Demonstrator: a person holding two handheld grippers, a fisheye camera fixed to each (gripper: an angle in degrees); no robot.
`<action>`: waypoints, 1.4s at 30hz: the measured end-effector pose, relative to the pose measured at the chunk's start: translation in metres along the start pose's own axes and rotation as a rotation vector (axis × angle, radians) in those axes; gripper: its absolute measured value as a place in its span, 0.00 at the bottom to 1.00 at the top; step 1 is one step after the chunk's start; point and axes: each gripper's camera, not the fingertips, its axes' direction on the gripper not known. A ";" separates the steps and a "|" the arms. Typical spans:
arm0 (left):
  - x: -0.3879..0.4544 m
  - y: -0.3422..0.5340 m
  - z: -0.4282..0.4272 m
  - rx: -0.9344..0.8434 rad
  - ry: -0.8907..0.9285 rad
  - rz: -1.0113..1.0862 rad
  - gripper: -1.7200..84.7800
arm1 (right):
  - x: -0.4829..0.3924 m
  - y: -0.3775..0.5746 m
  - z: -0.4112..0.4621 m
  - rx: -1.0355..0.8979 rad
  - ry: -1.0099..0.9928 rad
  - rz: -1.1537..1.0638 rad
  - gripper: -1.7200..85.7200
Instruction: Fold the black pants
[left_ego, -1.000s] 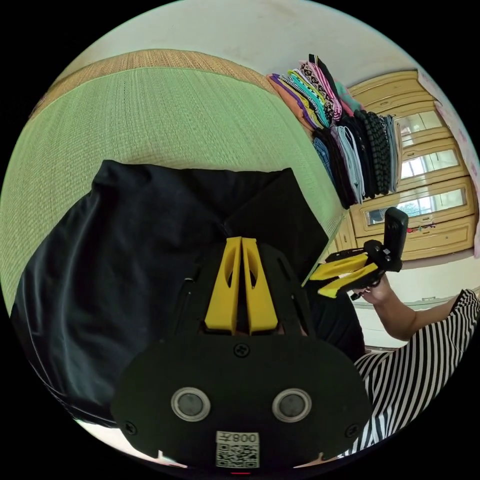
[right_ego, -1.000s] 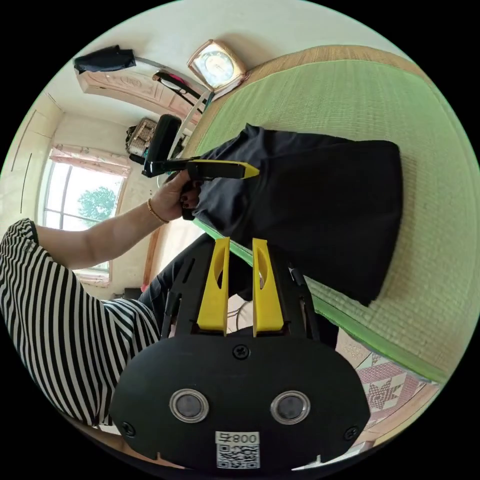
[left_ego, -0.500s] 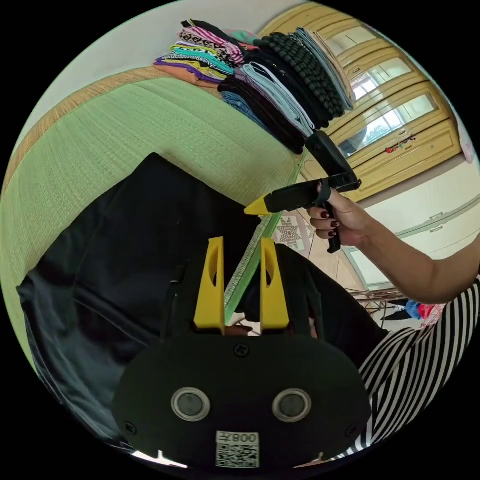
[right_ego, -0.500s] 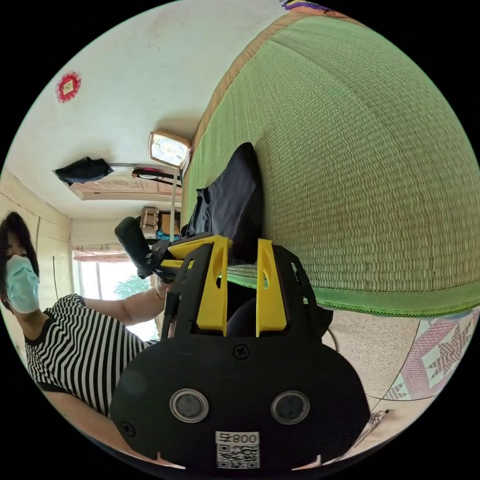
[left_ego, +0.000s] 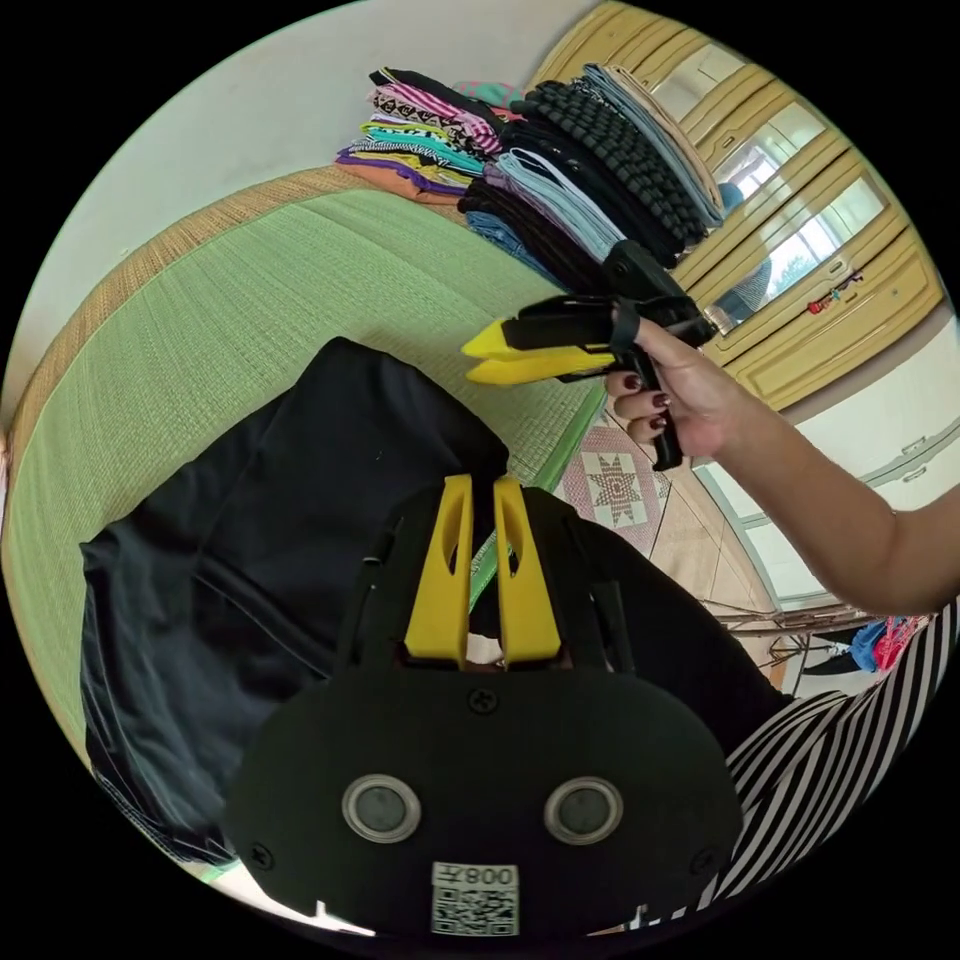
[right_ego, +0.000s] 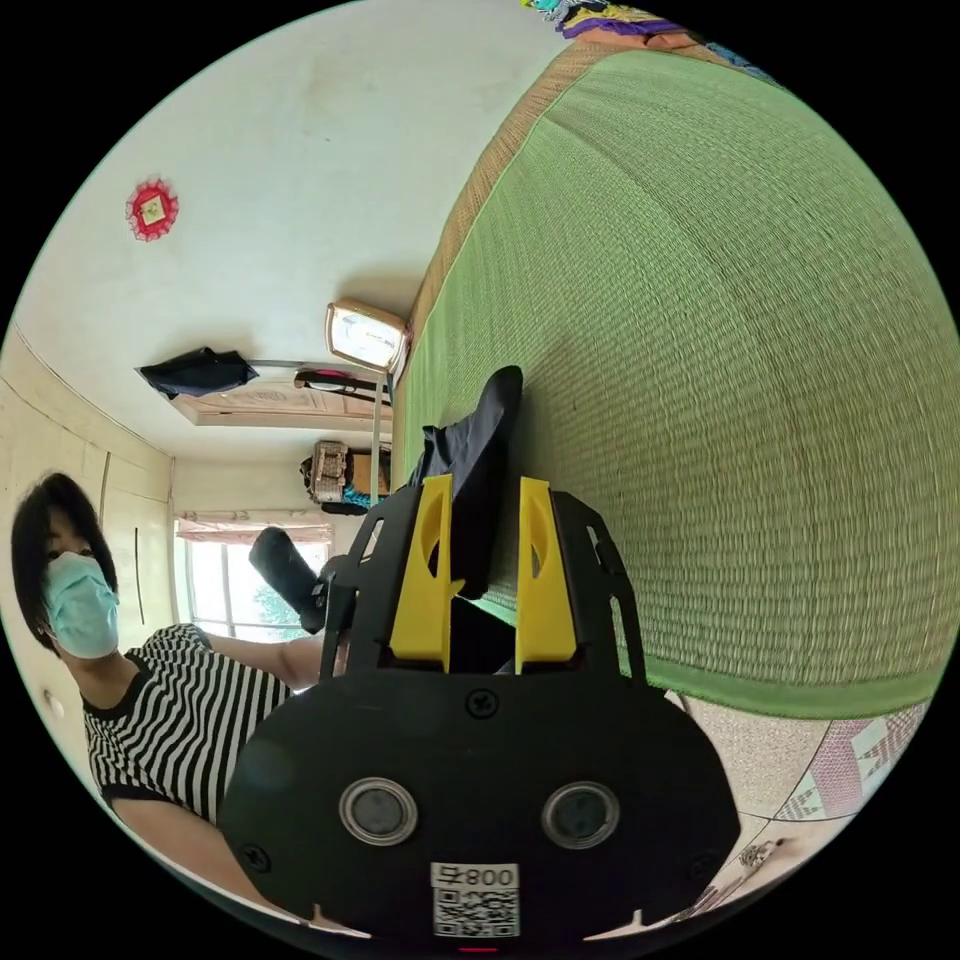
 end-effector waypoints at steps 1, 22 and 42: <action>0.004 0.004 -0.002 -0.001 -0.002 0.015 0.06 | -0.001 -0.012 0.005 -0.015 0.009 0.003 0.14; -0.003 0.101 -0.077 0.119 0.188 0.088 0.05 | -0.068 0.017 0.002 0.067 0.162 0.083 0.05; -0.243 0.411 -0.254 0.640 0.356 -0.629 0.05 | -0.281 -0.003 0.305 -0.129 0.178 -0.200 0.04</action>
